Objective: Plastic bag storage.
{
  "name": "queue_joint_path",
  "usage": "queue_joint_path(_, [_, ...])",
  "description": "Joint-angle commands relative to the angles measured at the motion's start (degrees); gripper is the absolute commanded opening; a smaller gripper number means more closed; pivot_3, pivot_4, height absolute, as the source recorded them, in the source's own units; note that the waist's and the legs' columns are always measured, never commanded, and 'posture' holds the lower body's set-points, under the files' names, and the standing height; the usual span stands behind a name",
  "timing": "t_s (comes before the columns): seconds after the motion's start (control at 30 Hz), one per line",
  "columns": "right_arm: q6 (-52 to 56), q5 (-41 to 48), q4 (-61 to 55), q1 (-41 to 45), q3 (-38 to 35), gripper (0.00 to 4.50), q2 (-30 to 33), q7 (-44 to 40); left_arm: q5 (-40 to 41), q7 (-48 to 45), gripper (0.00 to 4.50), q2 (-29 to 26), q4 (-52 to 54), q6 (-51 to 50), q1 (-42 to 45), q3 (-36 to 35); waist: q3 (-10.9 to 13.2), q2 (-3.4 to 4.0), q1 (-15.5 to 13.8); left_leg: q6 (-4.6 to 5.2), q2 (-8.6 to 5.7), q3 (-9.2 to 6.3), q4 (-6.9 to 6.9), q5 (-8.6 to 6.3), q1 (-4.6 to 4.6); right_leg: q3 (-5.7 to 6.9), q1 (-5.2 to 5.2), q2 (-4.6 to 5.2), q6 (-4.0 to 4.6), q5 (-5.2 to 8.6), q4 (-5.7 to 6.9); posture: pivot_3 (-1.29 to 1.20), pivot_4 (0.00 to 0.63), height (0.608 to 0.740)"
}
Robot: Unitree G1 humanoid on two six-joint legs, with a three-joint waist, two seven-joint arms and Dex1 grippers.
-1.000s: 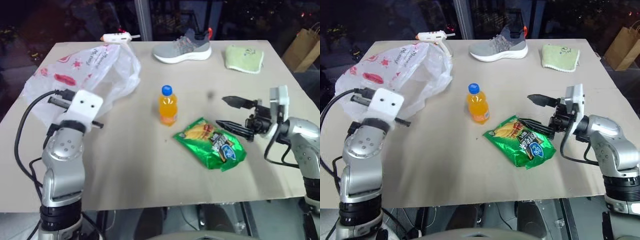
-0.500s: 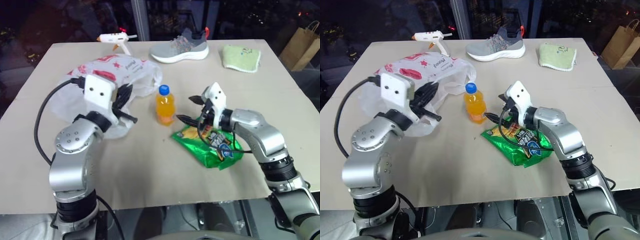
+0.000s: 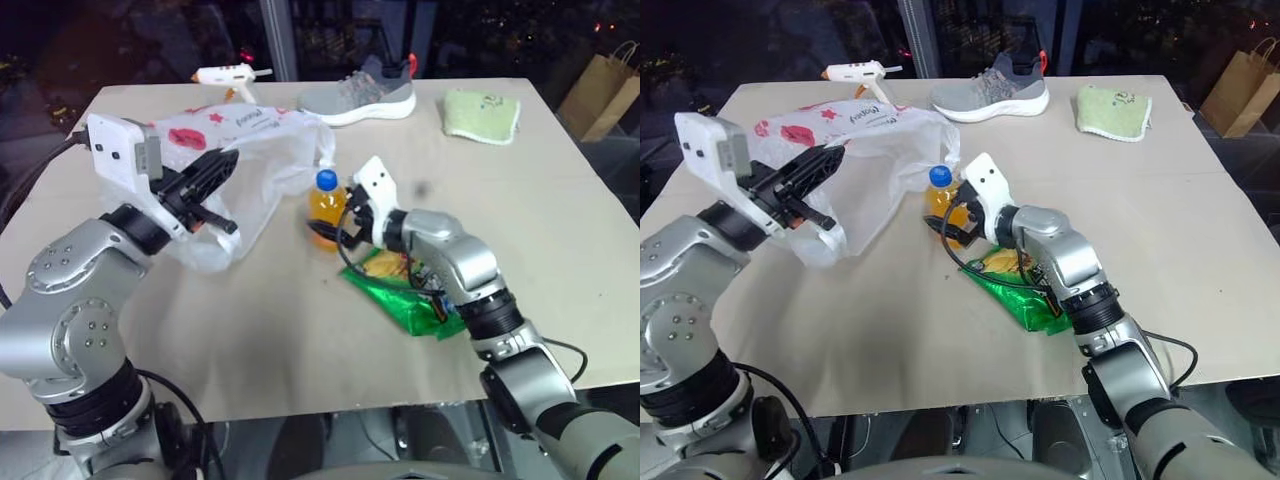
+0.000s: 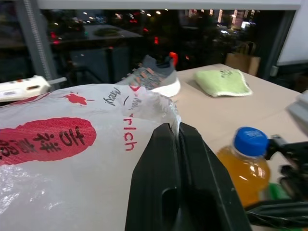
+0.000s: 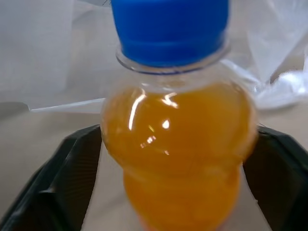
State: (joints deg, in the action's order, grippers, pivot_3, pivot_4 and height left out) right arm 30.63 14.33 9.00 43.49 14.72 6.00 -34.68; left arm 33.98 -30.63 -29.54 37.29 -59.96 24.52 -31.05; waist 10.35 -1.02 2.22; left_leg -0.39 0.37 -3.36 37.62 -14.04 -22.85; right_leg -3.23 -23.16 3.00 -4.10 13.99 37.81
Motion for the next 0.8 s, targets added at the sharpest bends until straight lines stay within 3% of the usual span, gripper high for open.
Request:
queue_joint_path(0.03, [-2.6,-0.5,-0.3,2.3,-2.0,2.72,-0.3,0.2,3.0,1.8,0.0,-0.7,0.6,0.4,0.9,1.1,0.0,0.0,0.1,-0.02,0.0,-0.01,0.0,0.01,0.0,0.0,0.0,-0.01,0.0,0.0,0.01,0.0,0.15,0.74])
queue_joint_path(0.07, [-2.8,-0.6,-0.2,2.4,-2.4,2.37,-0.1,0.3,3.6,2.2,0.0,-0.5,0.4,0.6,1.1,1.5,0.0,0.0,0.1,-0.04,0.01,-0.03,-0.05,0.02,0.01,0.01,-0.01,-0.02,0.0,0.0,0.02,0.0,0.15,0.74])
queue_joint_path(0.1, [-2.8,-0.6,-0.4,2.3,-3.0,2.33,0.5,0.3,4.1,2.6,0.0,0.1,0.1,1.0,1.4,2.9,0.0,0.0,0.1,-0.08,0.02,-0.05,-0.1,0.05,0.02,0.03,-0.02,-0.03,0.01,0.0,0.02,0.0,0.15,0.74])
queue_joint_path(0.3, [0.2,2.0,-3.0,1.4,-9.3,2.33,4.4,1.4,4.3,4.5,0.0,5.7,-4.0,5.1,7.1,14.5,0.0,-0.03,-0.3,-0.14,-0.05,-0.03,-0.17,0.08,-0.06,0.01,-0.09,0.03,0.01,-0.01,0.0,0.0,0.15,0.74])
queue_joint_path(0.5, [6.3,7.1,-5.4,1.9,-20.1,2.33,12.3,2.4,5.9,4.3,0.0,10.0,-6.9,7.8,12.3,20.7,0.1,0.0,-0.3,-0.14,-0.04,0.01,-0.19,0.09,-0.27,-0.03,-0.27,0.02,0.02,0.0,-0.04,0.0,0.15,0.74])
queue_joint_path(0.63, [6.6,8.6,-4.2,3.2,-26.4,2.33,20.0,2.0,9.9,5.4,0.0,10.8,-7.7,7.9,15.0,18.2,0.1,0.01,0.0,-0.13,-0.03,0.01,-0.16,0.1,-0.77,-0.03,-0.76,0.01,0.02,-0.01,-0.03,0.0,0.15,0.74])
queue_joint_path(0.8, [9.1,14.0,-9.8,3.9,-28.0,2.33,19.6,0.9,14.0,9.8,0.0,8.5,-10.3,7.6,15.5,9.8,0.1,0.03,1.4,-0.13,0.06,0.17,-0.17,0.1,-0.85,-0.23,-1.0,-0.08,0.02,0.0,0.01,0.0,0.15,0.74])
